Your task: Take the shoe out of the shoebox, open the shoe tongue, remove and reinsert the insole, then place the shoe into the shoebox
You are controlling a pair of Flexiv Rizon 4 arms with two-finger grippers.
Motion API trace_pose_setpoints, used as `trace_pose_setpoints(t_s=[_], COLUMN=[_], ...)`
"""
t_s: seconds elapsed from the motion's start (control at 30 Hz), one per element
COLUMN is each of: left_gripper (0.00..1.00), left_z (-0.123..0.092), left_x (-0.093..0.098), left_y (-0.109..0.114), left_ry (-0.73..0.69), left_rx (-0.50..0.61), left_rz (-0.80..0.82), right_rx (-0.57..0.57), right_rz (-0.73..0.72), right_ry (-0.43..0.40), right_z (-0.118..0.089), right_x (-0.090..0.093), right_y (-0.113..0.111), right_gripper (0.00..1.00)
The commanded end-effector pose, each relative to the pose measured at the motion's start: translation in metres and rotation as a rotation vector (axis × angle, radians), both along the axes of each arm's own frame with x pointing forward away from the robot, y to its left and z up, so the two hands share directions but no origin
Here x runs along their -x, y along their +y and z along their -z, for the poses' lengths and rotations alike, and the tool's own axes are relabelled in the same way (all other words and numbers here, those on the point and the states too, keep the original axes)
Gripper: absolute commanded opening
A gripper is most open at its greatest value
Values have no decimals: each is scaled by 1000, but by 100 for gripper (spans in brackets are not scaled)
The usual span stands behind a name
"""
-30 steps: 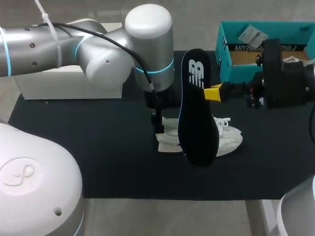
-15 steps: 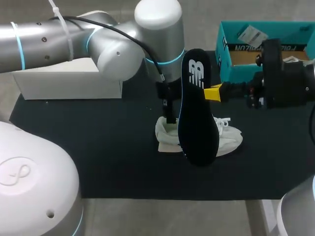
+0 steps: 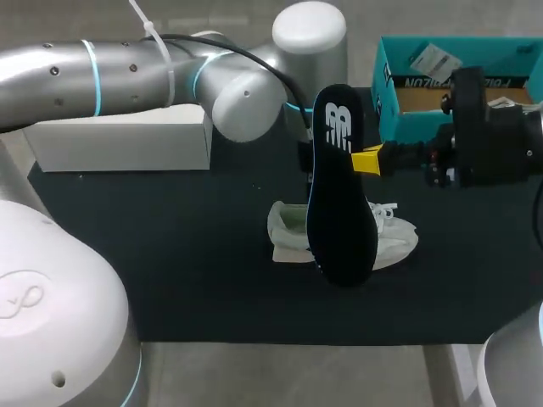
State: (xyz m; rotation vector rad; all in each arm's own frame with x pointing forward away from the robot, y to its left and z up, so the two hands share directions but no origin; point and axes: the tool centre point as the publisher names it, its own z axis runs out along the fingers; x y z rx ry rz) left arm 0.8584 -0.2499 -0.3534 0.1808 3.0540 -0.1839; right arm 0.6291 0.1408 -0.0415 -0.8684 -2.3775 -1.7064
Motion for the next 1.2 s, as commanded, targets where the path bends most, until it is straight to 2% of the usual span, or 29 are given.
trace_pose_setpoints(t_s=[0.03, 0.07, 0.1, 0.13, 0.17, 0.33, 0.4, 0.43, 0.6, 1.2], left_gripper=[82, 78, 69, 55, 48, 38, 10, 0, 0, 0], left_z=[18, 20, 22, 24, 26, 28, 29, 30, 29, 29], left_x=[-7, -8, -9, -12, -13, -15, -13, -12, 6, 6], left_y=[-14, -15, -17, -19, -21, -23, -22, -22, -19, -19], left_ry=[11, 13, 15, 16, 20, 42, 57, 60, 77, 77], left_rx=[-5, -4, -1, -1, -1, 9, 20, 20, 32, 32], left_rz=[1, 1, 2, 2, 1, 11, 21, 24, 91, 91], right_rx=[1, 1, 1, 1, 1, 1, 1, 1, 1, 1], right_rz=[-1, -1, -1, -1, -1, -1, -1, -1, -1, -1], right_ry=[2, 2, 2, 2, 2, 2, 2, 2, 2, 2], right_z=[1, 1, 1, 1, 1, 1, 1, 1, 1, 1], right_x=[-2, -2, -2, -2, -2, -2, -2, -2, -2, -2], right_y=[2, 2, 2, 2, 2, 2, 2, 2, 2, 2], right_gripper=[0, 0, 0, 0, 0, 0, 0, 0, 0, 0])
